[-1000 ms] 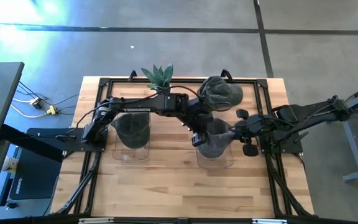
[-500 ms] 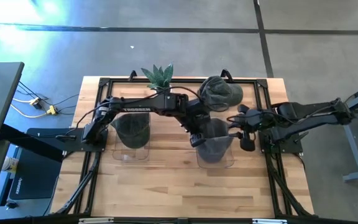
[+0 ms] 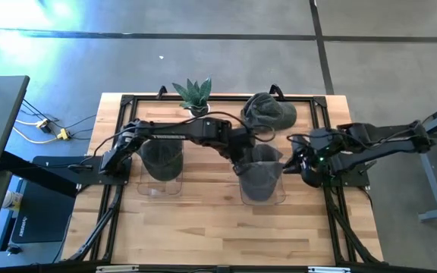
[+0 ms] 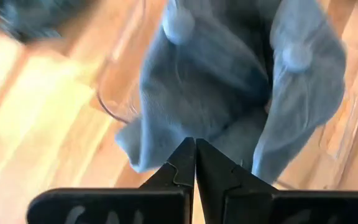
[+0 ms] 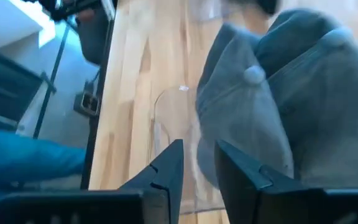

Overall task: Pick & Place hat
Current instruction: Put the gray cap into the right transparent bin

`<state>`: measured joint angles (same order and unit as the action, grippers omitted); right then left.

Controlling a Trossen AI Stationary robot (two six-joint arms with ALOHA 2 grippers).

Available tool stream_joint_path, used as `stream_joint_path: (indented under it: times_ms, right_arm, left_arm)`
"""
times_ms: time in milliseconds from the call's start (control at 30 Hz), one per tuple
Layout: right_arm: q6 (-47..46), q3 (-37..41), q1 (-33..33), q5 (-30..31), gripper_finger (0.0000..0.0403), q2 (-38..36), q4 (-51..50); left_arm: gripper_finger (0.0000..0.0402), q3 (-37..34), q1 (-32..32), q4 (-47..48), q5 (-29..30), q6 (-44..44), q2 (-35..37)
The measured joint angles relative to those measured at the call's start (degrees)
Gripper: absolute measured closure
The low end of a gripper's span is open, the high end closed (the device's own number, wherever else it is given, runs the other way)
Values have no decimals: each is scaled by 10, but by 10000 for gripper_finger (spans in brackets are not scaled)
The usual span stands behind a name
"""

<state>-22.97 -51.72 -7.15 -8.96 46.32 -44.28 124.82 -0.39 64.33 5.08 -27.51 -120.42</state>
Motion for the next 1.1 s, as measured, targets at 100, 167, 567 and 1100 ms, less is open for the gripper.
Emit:
stream_joint_path:
  times_ms: [100,167,567,1100]
  right_arm:
    - [28,0,-12,-2,332,25,-4]
    - [51,0,-20,-4,340,48,-4]
    - [114,1,-12,206,385,190,4]
    - [-70,1,-71,221,401,36,-42]
  left_arm:
    - [392,5,-1,5,8,-4,10]
    - [392,20,-4,3,-9,-3,18]
    - [392,20,-77,53,-75,-35,14]
    - [392,-66,-56,-43,34,-136,8]
